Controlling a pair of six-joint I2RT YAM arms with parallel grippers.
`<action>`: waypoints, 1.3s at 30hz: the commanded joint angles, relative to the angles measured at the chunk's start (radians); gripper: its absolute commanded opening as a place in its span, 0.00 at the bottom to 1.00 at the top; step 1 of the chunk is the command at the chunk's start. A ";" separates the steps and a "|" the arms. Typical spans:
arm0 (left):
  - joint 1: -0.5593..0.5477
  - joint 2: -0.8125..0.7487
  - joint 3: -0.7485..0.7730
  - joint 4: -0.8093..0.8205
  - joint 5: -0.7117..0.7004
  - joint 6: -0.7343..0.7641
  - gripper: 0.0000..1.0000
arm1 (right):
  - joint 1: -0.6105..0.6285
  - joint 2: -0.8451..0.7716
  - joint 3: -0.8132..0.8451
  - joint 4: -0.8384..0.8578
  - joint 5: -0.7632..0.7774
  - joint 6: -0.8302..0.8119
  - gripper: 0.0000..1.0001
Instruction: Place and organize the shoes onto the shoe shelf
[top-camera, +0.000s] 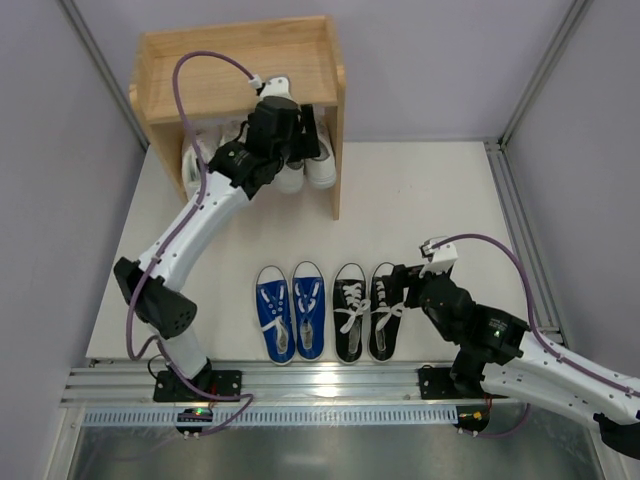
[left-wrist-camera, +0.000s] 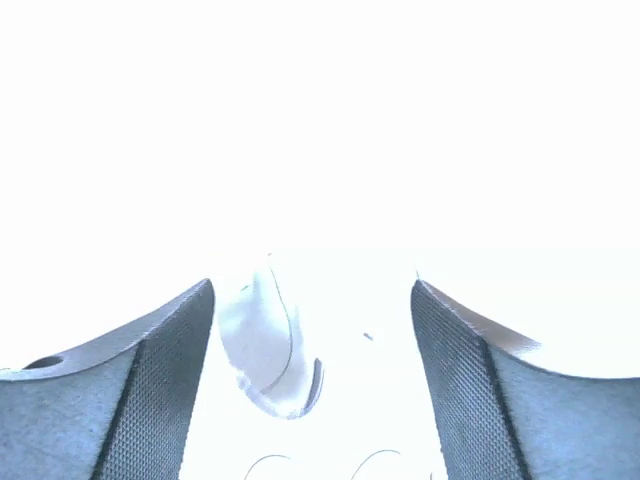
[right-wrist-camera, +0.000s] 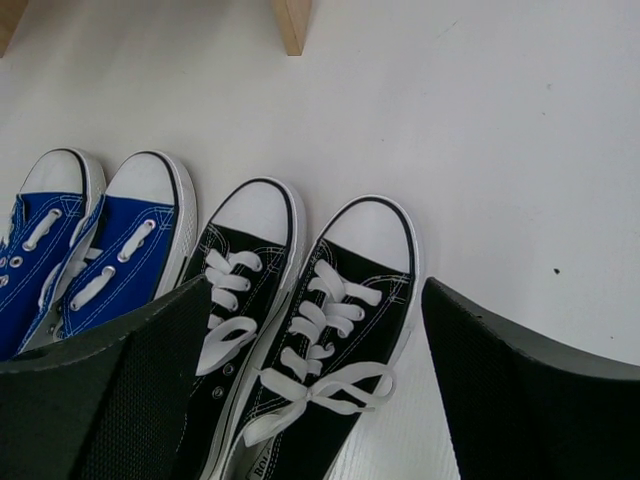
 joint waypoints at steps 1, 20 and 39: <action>0.005 -0.151 0.014 0.074 -0.024 0.035 0.80 | 0.000 0.008 0.004 0.062 0.005 -0.014 0.87; -0.432 -0.624 -0.978 -0.053 -0.216 -0.544 0.82 | 0.001 -0.006 0.057 -0.003 0.051 -0.018 0.90; -0.592 -0.548 -1.181 0.064 -0.212 -0.764 0.81 | 0.001 0.122 0.051 0.012 0.020 0.046 0.90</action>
